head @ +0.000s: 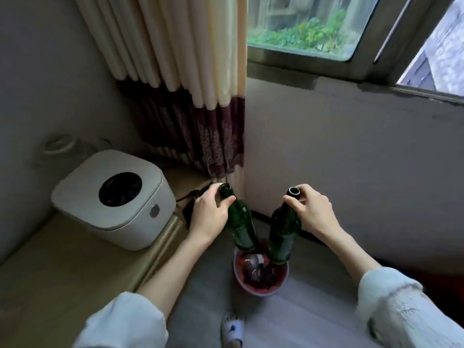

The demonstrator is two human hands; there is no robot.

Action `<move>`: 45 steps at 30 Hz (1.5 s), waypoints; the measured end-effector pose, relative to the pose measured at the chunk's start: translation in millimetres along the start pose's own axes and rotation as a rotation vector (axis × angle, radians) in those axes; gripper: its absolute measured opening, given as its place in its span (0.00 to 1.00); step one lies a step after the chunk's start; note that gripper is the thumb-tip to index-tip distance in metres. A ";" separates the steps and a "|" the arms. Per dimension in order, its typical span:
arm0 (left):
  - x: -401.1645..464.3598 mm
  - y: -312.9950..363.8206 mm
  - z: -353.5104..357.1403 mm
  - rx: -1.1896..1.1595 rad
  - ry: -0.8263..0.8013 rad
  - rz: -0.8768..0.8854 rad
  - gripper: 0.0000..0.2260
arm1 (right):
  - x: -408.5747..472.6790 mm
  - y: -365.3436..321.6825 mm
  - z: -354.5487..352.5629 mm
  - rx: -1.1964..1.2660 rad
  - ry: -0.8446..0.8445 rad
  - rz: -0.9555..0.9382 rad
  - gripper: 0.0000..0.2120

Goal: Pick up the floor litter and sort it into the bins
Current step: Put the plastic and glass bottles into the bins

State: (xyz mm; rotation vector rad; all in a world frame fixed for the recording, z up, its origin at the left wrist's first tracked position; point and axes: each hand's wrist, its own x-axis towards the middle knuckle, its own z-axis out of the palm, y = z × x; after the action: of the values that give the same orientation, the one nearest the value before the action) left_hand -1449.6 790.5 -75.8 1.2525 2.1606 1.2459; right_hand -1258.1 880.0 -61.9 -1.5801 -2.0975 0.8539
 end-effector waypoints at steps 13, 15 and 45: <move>18.2 -176.0 193.9 0.120 -0.259 -0.409 0.10 | 62.6 207.6 155.3 0.047 -0.265 0.288 0.11; 17.4 -202.2 229.1 0.102 -0.219 -0.462 0.10 | 74.0 243.4 184.0 -0.014 -0.335 0.240 0.14; 33.6 -415.3 387.5 0.188 -0.366 -0.735 0.10 | 101.9 390.3 425.5 -0.320 -0.962 -0.298 0.20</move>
State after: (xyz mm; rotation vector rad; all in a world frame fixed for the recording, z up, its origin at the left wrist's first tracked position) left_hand -1430.6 925.6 -628.2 0.5675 2.1702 0.4807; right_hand -1271.2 946.6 -644.3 -0.9885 -3.1548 1.3960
